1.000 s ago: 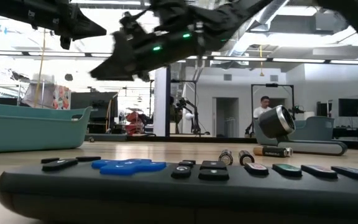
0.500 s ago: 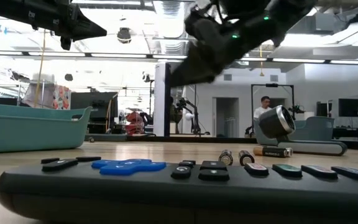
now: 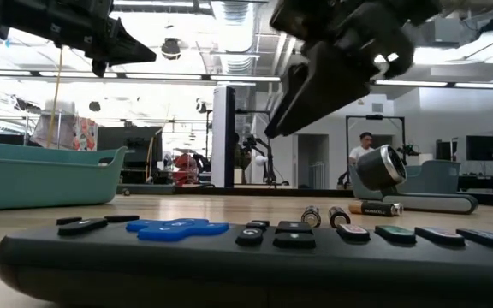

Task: Sort batteries
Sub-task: Put the silver battery into the blue bin

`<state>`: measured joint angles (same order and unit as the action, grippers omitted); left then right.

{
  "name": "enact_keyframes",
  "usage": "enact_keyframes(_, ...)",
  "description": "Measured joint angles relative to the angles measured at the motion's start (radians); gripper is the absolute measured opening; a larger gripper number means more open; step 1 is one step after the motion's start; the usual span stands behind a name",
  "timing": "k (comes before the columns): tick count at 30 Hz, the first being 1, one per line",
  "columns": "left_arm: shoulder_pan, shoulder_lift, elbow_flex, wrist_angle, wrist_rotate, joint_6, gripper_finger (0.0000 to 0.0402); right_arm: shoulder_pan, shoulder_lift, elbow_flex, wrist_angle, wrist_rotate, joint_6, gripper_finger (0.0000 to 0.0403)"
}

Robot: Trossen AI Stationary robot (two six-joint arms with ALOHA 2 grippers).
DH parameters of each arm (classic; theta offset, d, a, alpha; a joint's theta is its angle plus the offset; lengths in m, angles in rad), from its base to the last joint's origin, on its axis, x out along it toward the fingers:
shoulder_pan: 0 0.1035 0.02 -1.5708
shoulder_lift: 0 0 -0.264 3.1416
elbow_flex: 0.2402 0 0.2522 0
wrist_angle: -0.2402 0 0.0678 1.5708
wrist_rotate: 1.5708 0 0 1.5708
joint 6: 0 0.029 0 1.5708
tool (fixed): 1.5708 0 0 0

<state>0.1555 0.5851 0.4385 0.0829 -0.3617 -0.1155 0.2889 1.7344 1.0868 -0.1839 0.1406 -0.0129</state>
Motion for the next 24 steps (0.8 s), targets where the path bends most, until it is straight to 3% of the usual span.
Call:
enact_keyframes(9, 0.0, 0.021, 0.0, 0.023, 0.0, -0.011, 0.0, 0.049, 0.006, 0.035, -0.171, -0.009, -0.048, 0.0237)
enact_keyframes(16, 0.0, 0.024, 0.0, 0.023, 0.0, -0.013, 0.0, 0.079, 0.073, 0.044, -0.165, -0.007, -0.062, 0.0237)
enact_keyframes(24, 0.0, 0.024, 0.0, 0.021, 0.0, -0.012, 0.0, 0.094, 0.098, 0.1, -0.184, 0.072, -0.047, 0.0226)
